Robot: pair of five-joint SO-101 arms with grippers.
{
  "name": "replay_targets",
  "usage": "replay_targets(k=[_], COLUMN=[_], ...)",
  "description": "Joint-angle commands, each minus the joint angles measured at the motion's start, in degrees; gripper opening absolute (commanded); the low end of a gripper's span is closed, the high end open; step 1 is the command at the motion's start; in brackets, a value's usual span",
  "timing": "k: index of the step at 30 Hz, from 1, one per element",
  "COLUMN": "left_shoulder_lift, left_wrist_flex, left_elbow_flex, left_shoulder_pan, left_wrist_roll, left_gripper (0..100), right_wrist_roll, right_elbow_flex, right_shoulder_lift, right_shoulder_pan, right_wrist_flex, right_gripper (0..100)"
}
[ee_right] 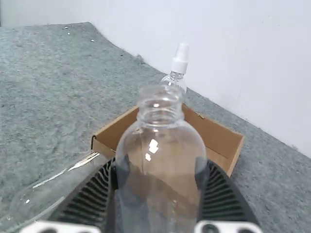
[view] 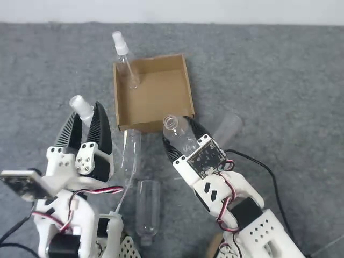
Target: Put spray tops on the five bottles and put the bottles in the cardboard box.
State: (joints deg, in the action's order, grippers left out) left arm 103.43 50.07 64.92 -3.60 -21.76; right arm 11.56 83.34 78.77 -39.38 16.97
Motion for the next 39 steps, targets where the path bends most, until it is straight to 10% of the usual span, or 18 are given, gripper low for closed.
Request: replay_targets(k=[1, 23, 39], left_shoulder_lift=[1.1, 1.1, 1.1], left_wrist_flex=[-1.9, -1.8, -3.7], left_elbow_flex=[-3.9, -6.2, -8.7], left_shoulder_pan=[-0.2, -8.6, 1.2], left_wrist_roll=[-0.9, -12.1, -9.0], left_gripper=[6, 1, 1], right_wrist_roll=[0.7, 5.5, 5.5], right_elbow_flex=[-0.6, 2.8, 3.1], right_shoulder_lift=[1.0, 0.9, 0.9], right_shoulder_pan=[-0.3, -11.6, -14.3], right_wrist_flex=[-1.5, -1.5, -1.2], right_gripper=[9.5, 9.1, 9.4])
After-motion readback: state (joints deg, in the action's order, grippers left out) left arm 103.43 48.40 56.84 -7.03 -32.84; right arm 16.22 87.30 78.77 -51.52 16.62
